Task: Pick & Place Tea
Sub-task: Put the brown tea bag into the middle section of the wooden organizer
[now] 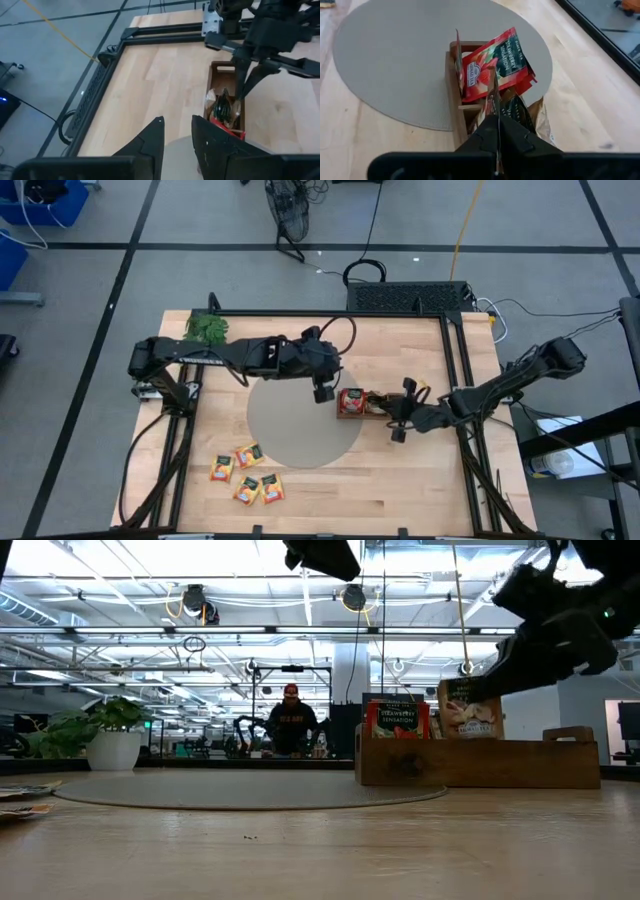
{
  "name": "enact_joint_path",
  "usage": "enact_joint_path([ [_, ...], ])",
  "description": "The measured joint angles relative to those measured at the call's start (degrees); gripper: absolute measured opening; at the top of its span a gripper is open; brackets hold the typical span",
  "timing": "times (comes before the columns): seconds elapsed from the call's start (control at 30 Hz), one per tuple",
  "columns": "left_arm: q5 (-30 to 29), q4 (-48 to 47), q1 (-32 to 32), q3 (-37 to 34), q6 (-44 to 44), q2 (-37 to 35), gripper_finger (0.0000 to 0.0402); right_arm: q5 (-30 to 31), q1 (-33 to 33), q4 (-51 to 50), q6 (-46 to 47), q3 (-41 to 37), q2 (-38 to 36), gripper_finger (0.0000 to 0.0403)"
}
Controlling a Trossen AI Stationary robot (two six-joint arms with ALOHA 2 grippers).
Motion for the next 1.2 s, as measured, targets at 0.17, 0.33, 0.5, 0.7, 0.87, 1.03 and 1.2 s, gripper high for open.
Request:
enact_joint_path([
  [0.17,0.0,0.07,0.01,0.0,-0.11,0.0,0.0104,-1.52,-0.18,9.59,-0.13,-5.31,0.0,0.0],
  [0.33,0.0,0.1,0.0,0.0,-0.2,0.0,0.0104,-3.13,-0.18,13.86,-0.01,-8.03,0.02,0.0],
  [0.5,0.0,0.15,0.0,0.0,-0.21,0.0,0.0104,-3.4,-0.18,13.83,-0.03,-8.47,1.83,0.0],
  [0.7,-0.02,0.15,0.56,0.0,-1.13,0.0,0.0104,-4.33,-1.28,15.3,-0.2,-8.43,6.04,0.0],
  [0.87,0.0,0.14,1.27,0.0,-1.27,0.0,0.0104,-4.42,-1.3,16.32,-1.35,-8.44,6.54,0.0],
  [1.03,0.01,0.13,1.7,0.0,-1.27,0.0,0.0104,-4.6,-1.3,16.34,-1.47,-8.44,6.54,0.0],
  [1.2,0.02,0.13,1.79,0.0,-1.2,0.0,0.0104,-4.63,-1.23,16.34,-1.34,-8.44,6.54,0.0009],
])
